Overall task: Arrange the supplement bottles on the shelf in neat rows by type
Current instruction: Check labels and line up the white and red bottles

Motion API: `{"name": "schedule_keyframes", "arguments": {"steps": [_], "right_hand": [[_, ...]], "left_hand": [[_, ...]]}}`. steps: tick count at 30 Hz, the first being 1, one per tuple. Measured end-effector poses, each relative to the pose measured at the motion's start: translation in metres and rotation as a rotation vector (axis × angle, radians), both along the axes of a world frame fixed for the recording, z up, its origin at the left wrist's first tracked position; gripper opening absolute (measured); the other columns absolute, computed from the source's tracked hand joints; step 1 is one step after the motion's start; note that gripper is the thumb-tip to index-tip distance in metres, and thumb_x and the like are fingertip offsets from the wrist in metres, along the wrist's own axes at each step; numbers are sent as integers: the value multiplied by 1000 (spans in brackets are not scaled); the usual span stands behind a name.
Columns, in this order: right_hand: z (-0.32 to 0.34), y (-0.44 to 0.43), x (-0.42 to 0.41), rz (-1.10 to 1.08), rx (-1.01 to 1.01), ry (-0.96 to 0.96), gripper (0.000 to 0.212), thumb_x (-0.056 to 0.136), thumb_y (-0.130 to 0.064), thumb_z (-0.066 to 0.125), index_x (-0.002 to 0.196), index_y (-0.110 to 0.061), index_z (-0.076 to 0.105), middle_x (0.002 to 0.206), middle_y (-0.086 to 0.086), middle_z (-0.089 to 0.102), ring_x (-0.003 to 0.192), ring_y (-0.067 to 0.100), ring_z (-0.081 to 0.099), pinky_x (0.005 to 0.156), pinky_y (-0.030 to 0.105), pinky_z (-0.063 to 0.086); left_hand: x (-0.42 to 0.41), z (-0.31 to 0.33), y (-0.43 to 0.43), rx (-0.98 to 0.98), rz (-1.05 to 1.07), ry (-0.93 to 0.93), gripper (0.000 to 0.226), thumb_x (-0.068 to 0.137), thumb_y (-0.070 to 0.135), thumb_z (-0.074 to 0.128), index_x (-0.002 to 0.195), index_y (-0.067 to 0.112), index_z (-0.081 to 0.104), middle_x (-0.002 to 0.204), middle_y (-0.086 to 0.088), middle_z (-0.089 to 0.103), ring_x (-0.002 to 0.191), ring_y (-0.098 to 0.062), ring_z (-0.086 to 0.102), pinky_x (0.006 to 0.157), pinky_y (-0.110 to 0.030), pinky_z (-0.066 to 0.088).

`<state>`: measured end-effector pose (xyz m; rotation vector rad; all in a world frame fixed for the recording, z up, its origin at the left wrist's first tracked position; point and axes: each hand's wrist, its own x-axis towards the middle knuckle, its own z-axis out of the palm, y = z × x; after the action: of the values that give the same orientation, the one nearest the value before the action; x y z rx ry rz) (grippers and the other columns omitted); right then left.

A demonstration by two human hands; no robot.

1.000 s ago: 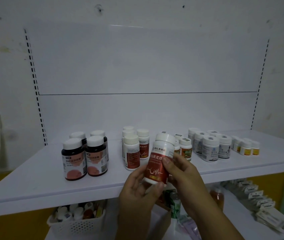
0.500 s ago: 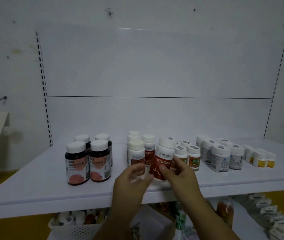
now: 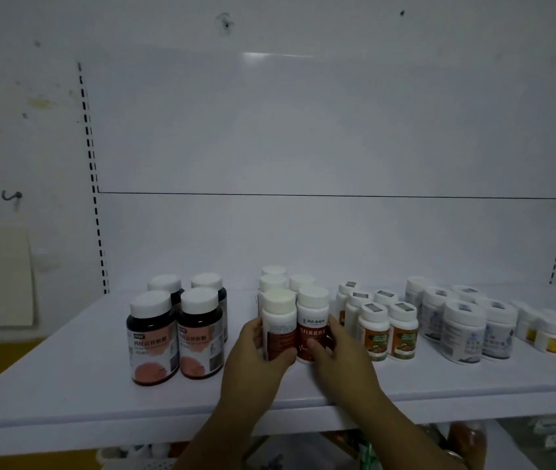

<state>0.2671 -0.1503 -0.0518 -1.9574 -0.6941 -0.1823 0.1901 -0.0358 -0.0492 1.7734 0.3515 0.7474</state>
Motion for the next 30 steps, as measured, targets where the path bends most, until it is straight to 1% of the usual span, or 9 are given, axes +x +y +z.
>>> {"name": "schedule_keyframes", "arguments": {"steps": [9,12,16,19,21,23,25,27,30], "right_hand": [[-4,1,-5,-67,-6,-79,45,92,-34,54,134,-26,42,128,-5,61,115,12,56,84,18,38],[-6,-3,-9,-94,58,-82,46,93,-35,52,137,-26,42,132,-5,57,120,12,53,90,19,37],[-6,-9,-20,-132,182,-89,46,94,-24,52,139,-21,42,145,-3,45,135,13,38,106,25,30],[-6,-17,-33,-156,258,-182,38,93,-19,55,130,-22,48,144,-1,45,133,9,36,109,25,27],[-4,-24,-46,-136,313,-285,26,92,-23,54,115,-34,51,133,-11,52,122,-4,43,105,20,33],[3,-29,-59,25,399,-99,18,95,-26,52,109,-37,55,117,-16,60,109,-6,55,98,23,47],[15,-30,-71,305,504,340,22,96,-30,45,112,-27,60,107,-3,70,101,12,66,90,37,55],[20,-33,-78,506,629,690,31,95,-32,40,114,-16,60,105,11,73,99,26,69,85,42,57],[20,-38,-84,583,723,810,34,97,-27,39,116,-8,58,111,17,70,106,29,66,87,41,56]], "left_hand": [[-4,-2,-2,50,34,32,56,76,17,74,124,25,46,123,5,61,111,-12,59,99,-37,48],[-9,-2,-5,57,6,35,55,75,16,74,122,27,47,120,8,62,107,-9,60,94,-30,50],[-19,4,-10,18,-32,7,53,72,13,76,115,29,49,105,15,61,92,3,60,66,-8,48],[-32,12,-14,-22,-43,-39,52,70,14,78,112,26,51,97,18,61,88,6,60,62,-4,49],[-42,20,-14,-69,-55,-81,49,68,15,79,109,25,53,98,12,67,88,0,65,65,-8,51],[-52,29,-17,-115,-119,-103,42,69,13,78,105,20,56,98,2,70,87,-8,69,68,-15,55],[-59,35,-21,-127,-200,-91,37,70,12,76,102,17,58,98,-3,71,86,-11,70,72,-21,57],[-66,38,-25,-107,-235,-78,38,69,17,76,104,15,61,98,-4,71,85,-11,70,73,-22,56],[-73,41,-31,11,-211,-41,43,68,35,75,109,26,65,98,4,71,88,-9,66,79,-23,54]]}}
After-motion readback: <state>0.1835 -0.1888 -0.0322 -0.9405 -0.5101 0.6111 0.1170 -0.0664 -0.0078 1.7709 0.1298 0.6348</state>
